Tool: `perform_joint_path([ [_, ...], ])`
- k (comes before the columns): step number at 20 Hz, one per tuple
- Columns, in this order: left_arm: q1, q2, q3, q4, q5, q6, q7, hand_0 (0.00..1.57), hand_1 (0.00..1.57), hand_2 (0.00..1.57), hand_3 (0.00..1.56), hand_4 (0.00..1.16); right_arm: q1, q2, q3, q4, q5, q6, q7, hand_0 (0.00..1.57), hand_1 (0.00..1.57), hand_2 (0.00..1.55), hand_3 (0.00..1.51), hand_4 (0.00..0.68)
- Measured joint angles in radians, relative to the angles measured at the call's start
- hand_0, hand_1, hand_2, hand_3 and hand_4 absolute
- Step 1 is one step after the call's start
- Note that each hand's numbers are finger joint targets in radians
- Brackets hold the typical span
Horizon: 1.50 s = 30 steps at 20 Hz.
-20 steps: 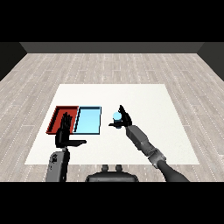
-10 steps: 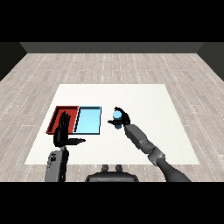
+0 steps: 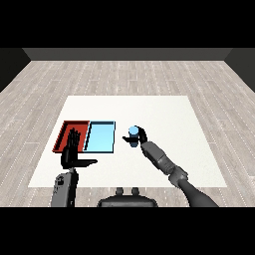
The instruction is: Pick the blue can and put it in the blue box
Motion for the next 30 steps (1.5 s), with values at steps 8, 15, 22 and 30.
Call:
perform_joint_path([
  [8,-0.029,-0.009,-0.028,0.016,-0.027,0.012,0.024,0.0,0.0,0.0,0.0,0.0,-0.021,-0.029,-0.009,-0.078,0.056,0.014,-0.001,1.53,1.53,1.48,1.41,0.567],
  [15,-0.075,-0.029,-0.104,0.025,-0.082,0.029,0.065,0.0,0.0,0.0,0.0,0.0,0.066,-0.15,-0.002,-0.353,0.13,-0.018,0.048,1.53,1.53,1.48,1.42,0.584],
  [22,-0.121,-0.046,-0.237,0.037,-0.109,0.121,0.119,0.0,0.0,0.0,0.0,0.0,0.187,-0.28,-0.013,-0.681,0.204,-0.07,0.143,1.5,1.5,1.47,1.39,0.582],
  [30,-0.23,-0.049,-0.281,0.129,-0.088,0.183,0.144,0.0,0.0,0.0,0.0,0.0,0.242,-0.264,-0.052,-0.882,0.348,-0.116,0.281,1.5,1.5,1.47,1.4,0.596],
])
